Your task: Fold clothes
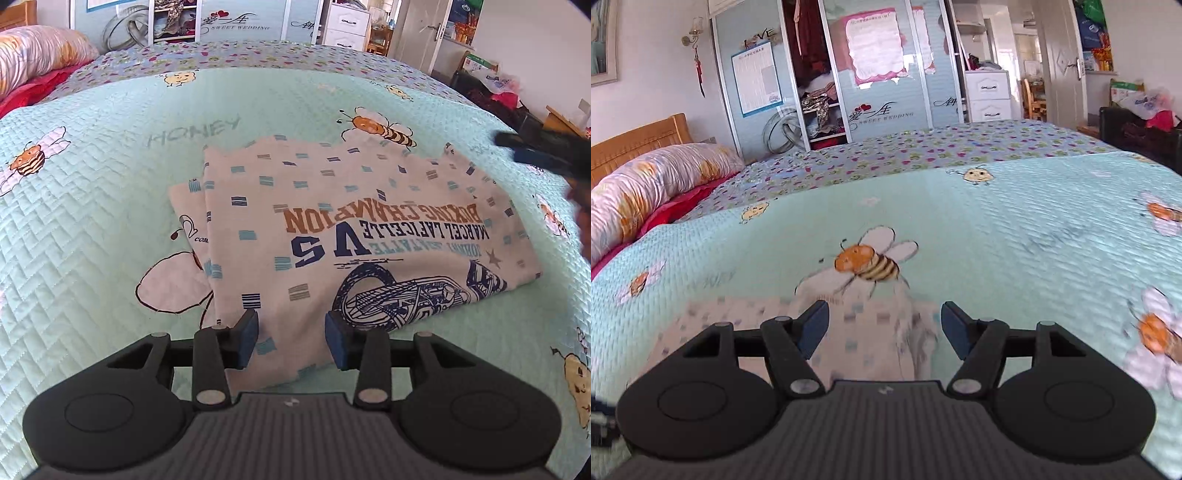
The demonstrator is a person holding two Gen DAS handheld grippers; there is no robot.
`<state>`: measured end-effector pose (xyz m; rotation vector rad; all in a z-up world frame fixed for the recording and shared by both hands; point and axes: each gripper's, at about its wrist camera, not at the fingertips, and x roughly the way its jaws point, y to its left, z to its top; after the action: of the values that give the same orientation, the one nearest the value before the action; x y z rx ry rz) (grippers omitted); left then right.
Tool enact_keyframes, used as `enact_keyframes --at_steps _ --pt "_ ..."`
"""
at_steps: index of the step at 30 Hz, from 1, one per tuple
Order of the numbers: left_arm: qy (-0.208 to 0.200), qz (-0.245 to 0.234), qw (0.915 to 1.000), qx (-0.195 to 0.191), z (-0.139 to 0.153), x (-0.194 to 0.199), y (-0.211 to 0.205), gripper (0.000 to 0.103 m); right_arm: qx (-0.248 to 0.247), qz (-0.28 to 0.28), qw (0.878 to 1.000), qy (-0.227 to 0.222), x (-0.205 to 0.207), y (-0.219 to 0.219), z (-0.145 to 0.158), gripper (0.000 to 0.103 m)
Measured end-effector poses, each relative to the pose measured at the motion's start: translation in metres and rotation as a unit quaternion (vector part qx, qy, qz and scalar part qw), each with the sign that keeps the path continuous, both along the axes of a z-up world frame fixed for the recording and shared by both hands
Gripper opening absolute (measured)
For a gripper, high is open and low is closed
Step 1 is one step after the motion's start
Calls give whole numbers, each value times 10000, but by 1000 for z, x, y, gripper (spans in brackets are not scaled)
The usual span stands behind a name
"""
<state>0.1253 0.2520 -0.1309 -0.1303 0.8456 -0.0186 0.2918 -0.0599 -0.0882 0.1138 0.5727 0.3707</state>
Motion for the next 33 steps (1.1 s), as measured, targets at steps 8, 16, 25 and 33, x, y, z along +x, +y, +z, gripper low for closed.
enact_keyframes --at_steps 8,16,25,33 --pt "36 -188 9998 72 -7 1 2 43 8 -236 9940 1064 86 -2 -56 1" --pt "-247 -173 9995 -88 13 -7 4 43 829 -234 9888 1218 85 -21 -59 23" --pt "-1018 -239 9930 -546 50 50 14 50 717 143 9943 778 26 -25 -36 26" --pt "-784 82 9958 -456 33 88 30 48 -26 29 10000 60 6 -29 -20 27"
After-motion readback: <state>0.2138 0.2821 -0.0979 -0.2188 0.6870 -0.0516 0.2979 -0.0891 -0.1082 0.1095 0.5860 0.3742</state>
